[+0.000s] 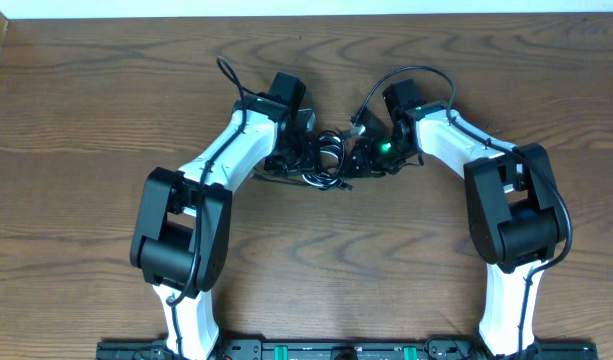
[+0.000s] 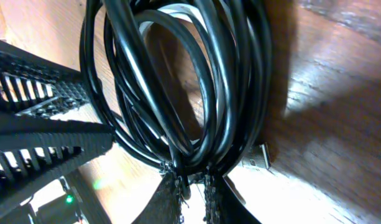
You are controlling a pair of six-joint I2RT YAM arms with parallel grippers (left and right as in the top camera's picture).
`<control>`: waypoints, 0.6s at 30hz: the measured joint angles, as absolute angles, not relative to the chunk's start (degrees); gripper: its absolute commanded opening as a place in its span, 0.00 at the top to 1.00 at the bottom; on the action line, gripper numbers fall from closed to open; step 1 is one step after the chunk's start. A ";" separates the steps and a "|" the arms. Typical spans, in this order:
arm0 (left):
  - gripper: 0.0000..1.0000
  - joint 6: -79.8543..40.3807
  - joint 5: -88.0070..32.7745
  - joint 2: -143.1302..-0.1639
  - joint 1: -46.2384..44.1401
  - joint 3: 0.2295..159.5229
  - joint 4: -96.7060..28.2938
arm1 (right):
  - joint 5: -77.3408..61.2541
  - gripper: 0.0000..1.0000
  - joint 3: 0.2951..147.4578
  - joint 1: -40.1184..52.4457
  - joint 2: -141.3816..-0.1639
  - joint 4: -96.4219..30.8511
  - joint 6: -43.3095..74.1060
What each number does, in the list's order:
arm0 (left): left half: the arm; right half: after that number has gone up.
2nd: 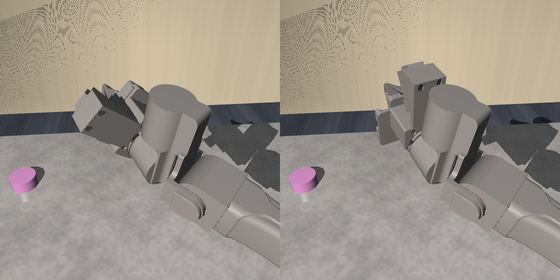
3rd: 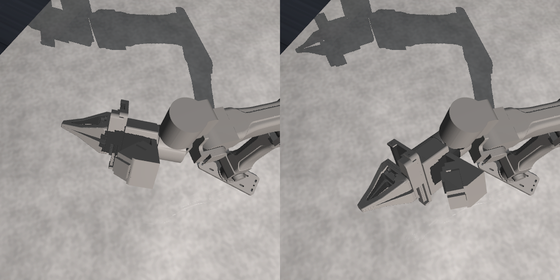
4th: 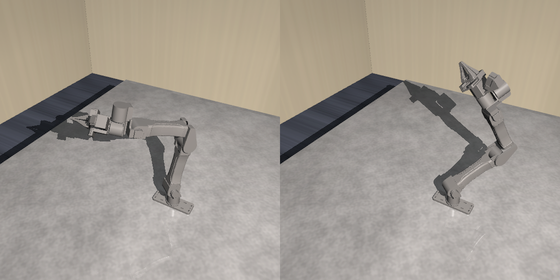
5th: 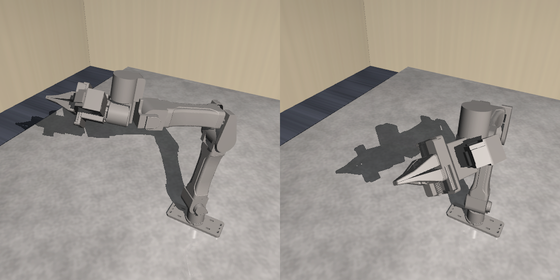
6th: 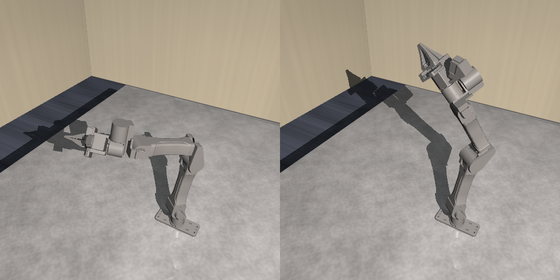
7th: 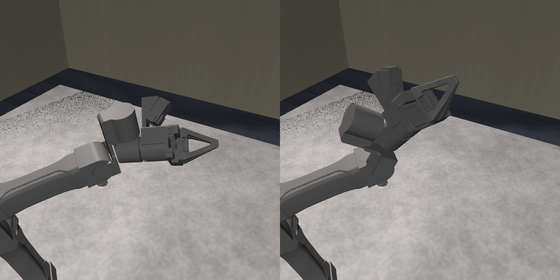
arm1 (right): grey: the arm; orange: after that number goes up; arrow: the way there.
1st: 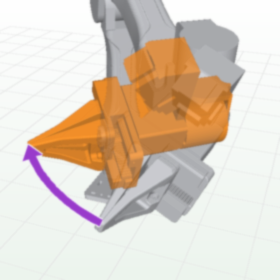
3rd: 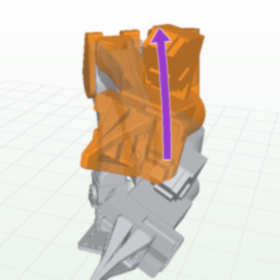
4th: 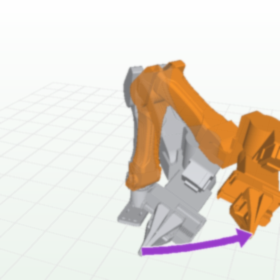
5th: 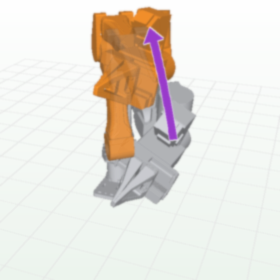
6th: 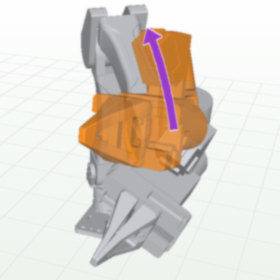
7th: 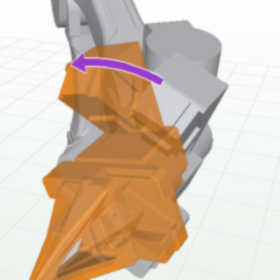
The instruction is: Untangle cables
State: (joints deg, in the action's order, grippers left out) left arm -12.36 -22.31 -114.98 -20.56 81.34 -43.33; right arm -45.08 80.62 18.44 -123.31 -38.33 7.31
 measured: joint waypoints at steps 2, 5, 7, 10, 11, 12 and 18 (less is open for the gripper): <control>0.60 -12.03 -22.15 -115.00 -20.56 81.28 -43.33 | -45.45 0.88 80.62 18.44 -123.37 -38.02 7.68; 0.79 -11.62 -22.13 -115.42 -20.56 81.25 -43.24 | -45.67 0.86 80.62 18.44 -123.37 -37.82 8.47; 0.92 -11.81 -21.89 -115.96 -20.56 81.25 -43.24 | -45.78 0.86 80.62 18.44 -123.37 -37.80 8.64; 0.92 -11.73 -20.47 -116.90 -20.56 81.25 -43.16 | -46.59 0.85 80.62 18.46 -123.37 -37.74 8.78; 0.92 -11.75 -20.23 -117.12 -20.56 81.25 -43.09 | -46.78 0.86 80.62 18.50 -123.37 -37.69 8.80; 0.92 -11.75 -20.12 -117.27 -20.56 81.25 -43.09 | -46.87 0.86 80.62 18.59 -123.37 -37.65 8.80; 0.92 -11.51 -19.33 -117.78 -20.56 81.25 -43.11 | -46.94 0.87 80.62 20.10 -123.37 -37.01 10.22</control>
State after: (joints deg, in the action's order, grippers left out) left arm -11.51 -19.33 -117.78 -20.56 81.25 -43.11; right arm -46.94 80.62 20.10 -123.37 -37.01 10.22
